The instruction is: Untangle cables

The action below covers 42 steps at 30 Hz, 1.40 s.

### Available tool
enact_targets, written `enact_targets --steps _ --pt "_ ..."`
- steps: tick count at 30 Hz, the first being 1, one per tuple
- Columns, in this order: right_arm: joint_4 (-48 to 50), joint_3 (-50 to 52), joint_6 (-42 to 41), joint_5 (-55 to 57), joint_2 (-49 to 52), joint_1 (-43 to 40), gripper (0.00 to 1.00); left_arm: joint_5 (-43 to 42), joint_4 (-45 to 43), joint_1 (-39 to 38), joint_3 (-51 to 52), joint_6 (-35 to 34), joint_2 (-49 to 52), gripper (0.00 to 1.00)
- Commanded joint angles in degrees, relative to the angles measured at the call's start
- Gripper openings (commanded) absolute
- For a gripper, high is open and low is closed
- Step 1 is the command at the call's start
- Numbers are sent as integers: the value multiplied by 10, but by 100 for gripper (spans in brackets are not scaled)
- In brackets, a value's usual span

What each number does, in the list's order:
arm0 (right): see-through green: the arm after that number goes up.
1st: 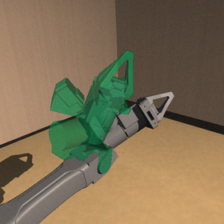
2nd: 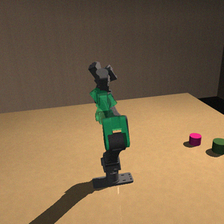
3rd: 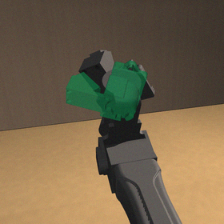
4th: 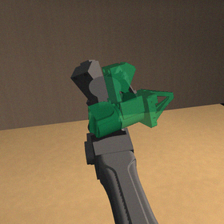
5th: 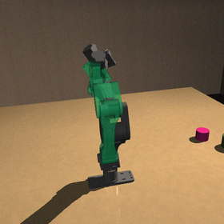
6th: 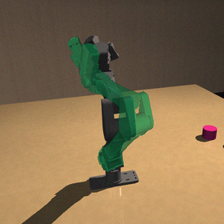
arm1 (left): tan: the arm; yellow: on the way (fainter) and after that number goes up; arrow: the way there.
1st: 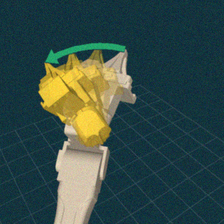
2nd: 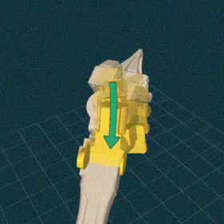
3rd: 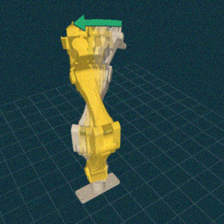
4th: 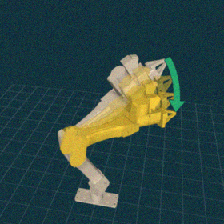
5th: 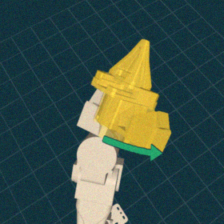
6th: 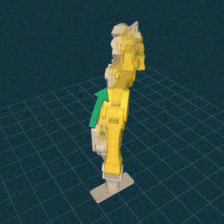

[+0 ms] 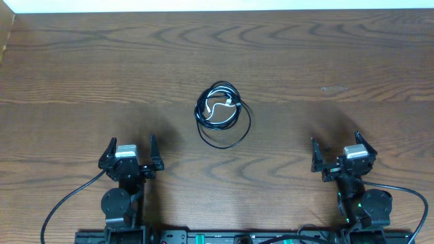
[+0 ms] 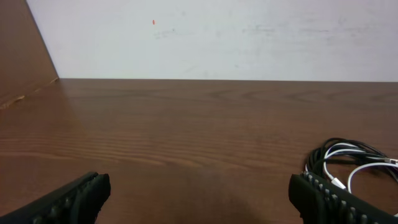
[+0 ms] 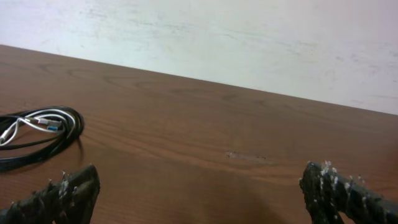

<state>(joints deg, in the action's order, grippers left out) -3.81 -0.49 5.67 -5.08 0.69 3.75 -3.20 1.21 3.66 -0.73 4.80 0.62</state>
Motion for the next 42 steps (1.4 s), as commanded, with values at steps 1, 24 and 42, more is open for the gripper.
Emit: enact_targets --steps 1,24,42 --pt "4 2 2 4 -3 -3 99 3 26 3 5 8 -3 97" --pt "19 -12 -24 -61 -3 -3 99 -9 85 3 -111 5 65 97" --pt "-25 -162 -24 -134 118 -3 99 -114 148 3 -310 -36 311 97"
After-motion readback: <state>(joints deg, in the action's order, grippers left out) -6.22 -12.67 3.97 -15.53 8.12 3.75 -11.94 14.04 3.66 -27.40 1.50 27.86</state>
